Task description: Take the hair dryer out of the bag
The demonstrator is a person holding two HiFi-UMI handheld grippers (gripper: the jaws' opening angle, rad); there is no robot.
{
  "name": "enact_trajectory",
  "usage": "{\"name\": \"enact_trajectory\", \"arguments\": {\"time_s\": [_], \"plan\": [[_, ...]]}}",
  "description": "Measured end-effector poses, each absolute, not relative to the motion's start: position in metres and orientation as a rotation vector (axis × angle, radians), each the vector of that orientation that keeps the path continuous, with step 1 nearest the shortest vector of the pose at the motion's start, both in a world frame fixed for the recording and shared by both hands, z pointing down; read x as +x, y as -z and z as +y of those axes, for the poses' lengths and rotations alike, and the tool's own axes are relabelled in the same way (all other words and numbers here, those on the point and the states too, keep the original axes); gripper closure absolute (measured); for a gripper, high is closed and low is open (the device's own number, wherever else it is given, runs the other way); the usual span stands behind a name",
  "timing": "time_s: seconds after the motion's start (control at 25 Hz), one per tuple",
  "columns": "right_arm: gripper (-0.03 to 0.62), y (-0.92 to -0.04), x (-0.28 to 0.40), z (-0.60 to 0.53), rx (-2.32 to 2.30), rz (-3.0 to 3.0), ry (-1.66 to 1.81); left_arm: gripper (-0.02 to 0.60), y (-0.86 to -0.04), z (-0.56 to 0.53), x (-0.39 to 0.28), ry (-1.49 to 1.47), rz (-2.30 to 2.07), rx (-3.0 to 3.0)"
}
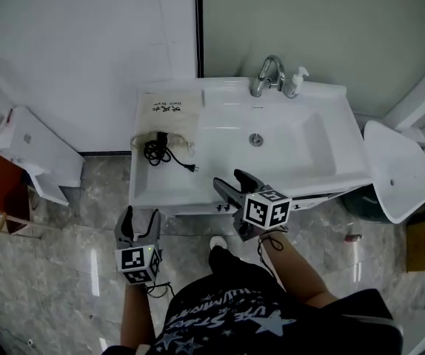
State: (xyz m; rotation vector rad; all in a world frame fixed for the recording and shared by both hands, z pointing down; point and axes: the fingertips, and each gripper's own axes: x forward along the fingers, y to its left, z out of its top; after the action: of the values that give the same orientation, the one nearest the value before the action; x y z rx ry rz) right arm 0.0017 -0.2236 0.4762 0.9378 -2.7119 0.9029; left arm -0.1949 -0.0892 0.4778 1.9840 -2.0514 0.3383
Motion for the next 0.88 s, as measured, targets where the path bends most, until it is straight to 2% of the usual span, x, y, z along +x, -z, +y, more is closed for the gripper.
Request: {"name": "enact_trajectory", "arguments": {"time_s": [0.32,0.64,0.88], "plan": [[0.292,-0.492,-0.037,-0.299,0.786,-2.702,-1.015,0.273,-0.472,-0.157,-0.219,-0.379,-2.165,1.896],[0.312,-0.504,-0.076,-0.308,0.678,-2.663,-1.057,0.275,-0.475,-0.191,-0.247,-0.500,-2.164,1.888],[0.319,-0.512,-0.085,-0.319,0.769,-2.636,-1.093,0.275,-0.485,-0.243,-0.273,-0.577,-2.082,2.008]]}}
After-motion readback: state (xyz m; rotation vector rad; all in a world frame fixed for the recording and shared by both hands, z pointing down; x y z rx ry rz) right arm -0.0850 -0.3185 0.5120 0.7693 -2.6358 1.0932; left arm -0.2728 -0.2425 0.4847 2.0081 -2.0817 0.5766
